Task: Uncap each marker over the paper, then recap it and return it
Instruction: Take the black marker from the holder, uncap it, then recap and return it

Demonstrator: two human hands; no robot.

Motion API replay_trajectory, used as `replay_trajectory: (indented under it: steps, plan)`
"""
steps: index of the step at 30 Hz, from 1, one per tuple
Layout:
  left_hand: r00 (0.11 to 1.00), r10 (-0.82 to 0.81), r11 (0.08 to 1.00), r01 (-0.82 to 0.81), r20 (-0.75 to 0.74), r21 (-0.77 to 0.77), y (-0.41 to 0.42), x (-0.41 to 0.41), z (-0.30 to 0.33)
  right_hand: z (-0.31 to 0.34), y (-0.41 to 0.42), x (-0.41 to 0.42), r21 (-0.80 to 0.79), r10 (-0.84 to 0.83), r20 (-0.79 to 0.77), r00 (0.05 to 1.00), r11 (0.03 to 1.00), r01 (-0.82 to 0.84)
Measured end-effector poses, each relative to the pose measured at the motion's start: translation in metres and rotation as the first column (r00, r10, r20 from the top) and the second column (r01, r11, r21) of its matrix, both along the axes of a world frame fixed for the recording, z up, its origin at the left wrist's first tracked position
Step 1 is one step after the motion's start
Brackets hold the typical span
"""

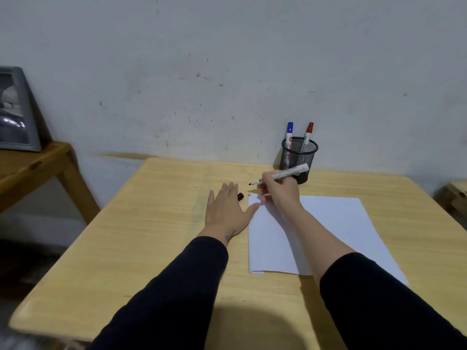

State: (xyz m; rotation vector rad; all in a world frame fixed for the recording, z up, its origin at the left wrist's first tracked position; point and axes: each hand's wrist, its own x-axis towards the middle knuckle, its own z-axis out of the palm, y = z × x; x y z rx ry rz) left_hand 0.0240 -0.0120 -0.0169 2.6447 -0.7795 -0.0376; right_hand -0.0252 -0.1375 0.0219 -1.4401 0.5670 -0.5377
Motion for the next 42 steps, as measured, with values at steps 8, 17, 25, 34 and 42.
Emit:
replay_trajectory:
  steps: [8,17,25,34,42]
  plan:
    - [0.999,0.005,1.0,-0.006,0.033,0.009,-0.002,0.003,-0.002,-0.015,-0.007,0.009,-0.393,-0.024,-0.055,0.998,0.92,0.0]
    - [0.999,0.009,1.0,-0.01,0.035,0.028,-0.003,0.003,-0.002,-0.023,-0.009,0.013,-0.448,-0.006,-0.056,0.998,0.894,-0.02]
    - [1.0,0.014,1.0,-0.014,0.027,0.012,-0.003,0.002,-0.001,-0.023,-0.009,0.015,-0.492,-0.038,-0.101,0.994,0.871,-0.017]
    - [0.999,0.035,0.989,-0.039,-0.025,-0.14,-0.001,-0.001,0.002,-0.01,-0.013,0.008,-0.104,-0.056,-0.016,0.998,0.993,0.054]
    - [0.985,0.068,0.887,-0.133,-0.161,-0.442,0.007,0.0,0.016,0.021,-0.029,-0.006,0.031,0.066,0.039,0.997,0.997,-0.067]
